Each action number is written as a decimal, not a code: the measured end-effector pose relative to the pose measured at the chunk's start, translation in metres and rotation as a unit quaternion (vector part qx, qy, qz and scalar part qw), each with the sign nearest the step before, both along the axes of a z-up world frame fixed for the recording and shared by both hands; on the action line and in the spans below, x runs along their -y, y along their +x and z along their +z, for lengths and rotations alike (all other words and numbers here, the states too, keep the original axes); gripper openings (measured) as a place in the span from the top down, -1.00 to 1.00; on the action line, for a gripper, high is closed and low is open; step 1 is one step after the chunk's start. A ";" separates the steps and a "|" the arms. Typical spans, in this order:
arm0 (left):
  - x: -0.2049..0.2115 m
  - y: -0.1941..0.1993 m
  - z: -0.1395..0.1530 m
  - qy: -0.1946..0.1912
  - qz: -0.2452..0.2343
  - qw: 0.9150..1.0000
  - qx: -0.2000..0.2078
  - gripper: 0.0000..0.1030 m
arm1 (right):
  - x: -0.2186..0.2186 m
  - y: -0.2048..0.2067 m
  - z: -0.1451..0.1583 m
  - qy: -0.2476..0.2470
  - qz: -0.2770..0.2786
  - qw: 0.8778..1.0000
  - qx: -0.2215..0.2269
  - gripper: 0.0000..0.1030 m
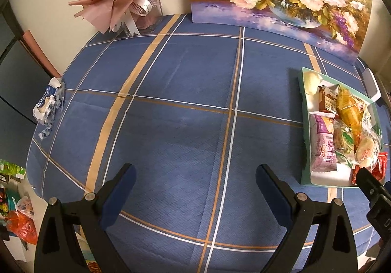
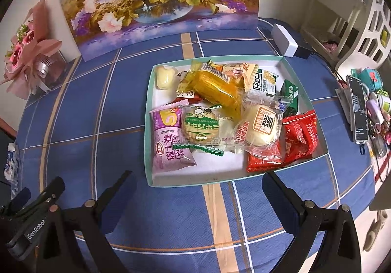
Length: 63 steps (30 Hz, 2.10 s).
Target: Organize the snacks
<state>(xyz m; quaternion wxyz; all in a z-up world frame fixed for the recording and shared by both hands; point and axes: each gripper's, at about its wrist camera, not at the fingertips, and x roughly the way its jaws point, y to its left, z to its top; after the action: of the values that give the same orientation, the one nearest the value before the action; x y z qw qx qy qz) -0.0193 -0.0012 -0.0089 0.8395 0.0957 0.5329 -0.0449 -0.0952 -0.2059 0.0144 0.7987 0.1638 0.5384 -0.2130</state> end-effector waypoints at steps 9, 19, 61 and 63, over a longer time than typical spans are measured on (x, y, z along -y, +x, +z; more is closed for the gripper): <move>0.000 0.000 -0.001 0.000 0.001 1.000 -0.002 -0.91 | -0.002 0.001 0.001 -0.005 0.004 1.000 -0.001 -1.00; -0.002 0.001 -0.002 -0.001 0.000 1.000 -0.003 -0.91 | -0.003 0.002 0.002 -0.011 0.008 1.000 -0.001 -1.00; -0.004 0.003 -0.004 -0.001 0.001 1.000 -0.007 -0.91 | -0.002 0.002 0.000 -0.014 0.009 1.000 -0.006 -1.00; -0.004 0.003 -0.004 -0.002 0.002 1.000 -0.007 -0.91 | -0.003 0.002 0.000 -0.014 0.009 1.000 -0.007 -1.00</move>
<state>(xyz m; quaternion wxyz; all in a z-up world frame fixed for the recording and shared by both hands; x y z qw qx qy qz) -0.0162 0.0024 -0.0129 0.8359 0.0929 0.5391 -0.0446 -0.0932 -0.2032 0.0140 0.7993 0.1463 0.5421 -0.2142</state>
